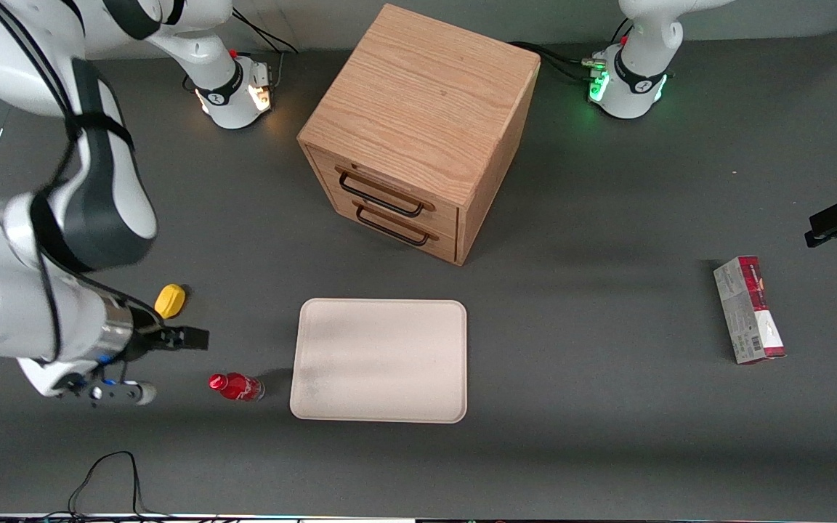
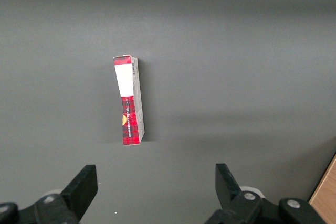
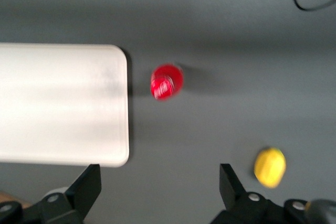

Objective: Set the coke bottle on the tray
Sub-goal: 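Lower the open right gripper over the bottle and close on it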

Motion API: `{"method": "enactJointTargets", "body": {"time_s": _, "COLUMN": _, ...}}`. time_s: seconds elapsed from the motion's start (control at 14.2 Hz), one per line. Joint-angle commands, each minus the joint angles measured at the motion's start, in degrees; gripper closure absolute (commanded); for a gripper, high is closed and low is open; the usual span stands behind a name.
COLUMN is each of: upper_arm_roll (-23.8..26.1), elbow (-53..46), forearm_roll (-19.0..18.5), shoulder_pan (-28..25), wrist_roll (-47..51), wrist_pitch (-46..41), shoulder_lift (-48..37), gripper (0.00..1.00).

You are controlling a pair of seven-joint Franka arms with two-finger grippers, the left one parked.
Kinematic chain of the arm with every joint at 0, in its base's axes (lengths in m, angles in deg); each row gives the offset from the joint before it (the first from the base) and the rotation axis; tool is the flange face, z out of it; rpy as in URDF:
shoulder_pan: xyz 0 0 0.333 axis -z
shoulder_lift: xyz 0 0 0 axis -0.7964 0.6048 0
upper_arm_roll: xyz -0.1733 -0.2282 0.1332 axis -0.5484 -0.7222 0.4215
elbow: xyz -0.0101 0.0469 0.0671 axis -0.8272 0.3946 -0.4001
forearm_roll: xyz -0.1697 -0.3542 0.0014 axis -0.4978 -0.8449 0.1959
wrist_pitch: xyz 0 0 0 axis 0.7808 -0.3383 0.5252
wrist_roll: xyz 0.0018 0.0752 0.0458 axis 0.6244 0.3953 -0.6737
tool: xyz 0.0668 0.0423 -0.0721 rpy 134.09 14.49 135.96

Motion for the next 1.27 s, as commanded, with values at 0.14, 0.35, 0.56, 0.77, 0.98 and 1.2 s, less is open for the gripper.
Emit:
{"method": "enactJointTargets", "body": {"time_s": 0.14, "upper_arm_roll": 0.2, "elbow": -4.6, "forearm_roll": -1.2, "shoulder_pan": -0.6, "wrist_roll": -0.8, "wrist_pitch": 5.5, "shoulder_lift": 7.0, "gripper": 0.0}}
{"method": "enactJointTargets", "body": {"time_s": 0.35, "upper_arm_roll": 0.0, "elbow": -4.5, "forearm_roll": -1.4, "shoulder_pan": -0.9, "wrist_roll": -1.1, "wrist_pitch": 8.7, "shoulder_lift": 9.0, "gripper": 0.01}}
{"method": "enactJointTargets", "body": {"time_s": 0.56, "upper_arm_roll": 0.0, "elbow": -4.4, "forearm_roll": -2.9, "shoulder_pan": -0.8, "wrist_roll": -1.3, "wrist_pitch": 10.0, "shoulder_lift": 10.3, "gripper": 0.01}}
{"method": "enactJointTargets", "body": {"time_s": 0.77, "upper_arm_roll": 0.0, "elbow": -3.9, "forearm_roll": -4.1, "shoulder_pan": -0.6, "wrist_roll": -1.3, "wrist_pitch": 10.0, "shoulder_lift": 11.3, "gripper": 0.01}}
{"method": "enactJointTargets", "body": {"time_s": 0.98, "upper_arm_roll": 0.0, "elbow": -3.2, "forearm_roll": -5.4, "shoulder_pan": -0.7, "wrist_roll": -1.3, "wrist_pitch": 10.0, "shoulder_lift": 11.3, "gripper": 0.06}}
{"method": "enactJointTargets", "body": {"time_s": 1.2, "upper_arm_roll": 0.1, "elbow": -2.4, "forearm_roll": -5.4, "shoulder_pan": -0.7, "wrist_roll": -0.7, "wrist_pitch": 9.9, "shoulder_lift": 11.0, "gripper": 0.21}}
